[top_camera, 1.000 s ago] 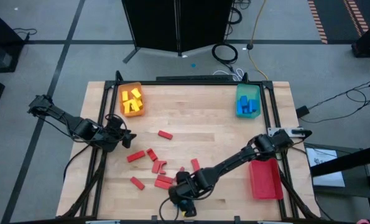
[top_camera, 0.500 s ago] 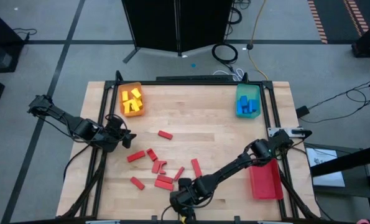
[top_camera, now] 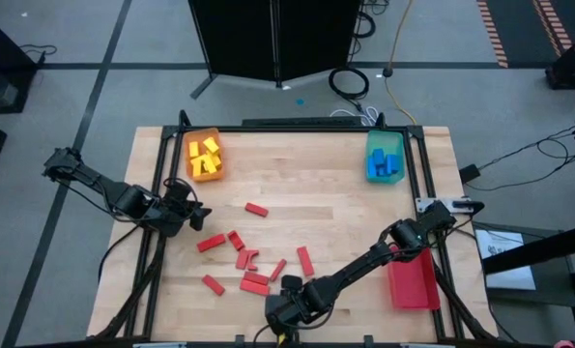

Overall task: Sort blocks
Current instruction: Put the blue block into the blue bin

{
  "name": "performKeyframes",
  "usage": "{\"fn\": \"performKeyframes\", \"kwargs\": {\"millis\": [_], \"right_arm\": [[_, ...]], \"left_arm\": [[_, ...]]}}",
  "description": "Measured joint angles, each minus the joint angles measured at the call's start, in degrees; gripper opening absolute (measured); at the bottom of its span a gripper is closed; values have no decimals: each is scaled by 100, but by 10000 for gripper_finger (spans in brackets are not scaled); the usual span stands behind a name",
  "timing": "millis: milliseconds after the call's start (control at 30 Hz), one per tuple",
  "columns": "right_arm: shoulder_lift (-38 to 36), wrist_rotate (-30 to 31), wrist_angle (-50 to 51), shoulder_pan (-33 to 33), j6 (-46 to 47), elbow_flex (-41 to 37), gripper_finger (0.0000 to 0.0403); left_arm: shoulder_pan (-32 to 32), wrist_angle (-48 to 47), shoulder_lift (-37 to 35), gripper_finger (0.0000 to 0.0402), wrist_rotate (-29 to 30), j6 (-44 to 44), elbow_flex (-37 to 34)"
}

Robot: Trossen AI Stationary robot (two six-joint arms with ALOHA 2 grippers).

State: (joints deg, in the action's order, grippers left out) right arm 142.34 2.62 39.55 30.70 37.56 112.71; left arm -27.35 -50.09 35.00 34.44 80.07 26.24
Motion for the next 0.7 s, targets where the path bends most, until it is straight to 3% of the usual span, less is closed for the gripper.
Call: {"fn": "performKeyframes", "kwargs": {"millis": [300, 567, 700], "right_arm": [[-13, 69, 24, 28, 81, -7, 86], [-187, 132, 506, -61, 65, 362, 85], [-350, 546, 1762, -261, -60, 711, 85]], "left_arm": [[1, 2, 9, 228, -120, 15, 0], [0, 8, 13, 228, -123, 13, 0], [1, 8, 13, 228, -123, 13, 0]]}}
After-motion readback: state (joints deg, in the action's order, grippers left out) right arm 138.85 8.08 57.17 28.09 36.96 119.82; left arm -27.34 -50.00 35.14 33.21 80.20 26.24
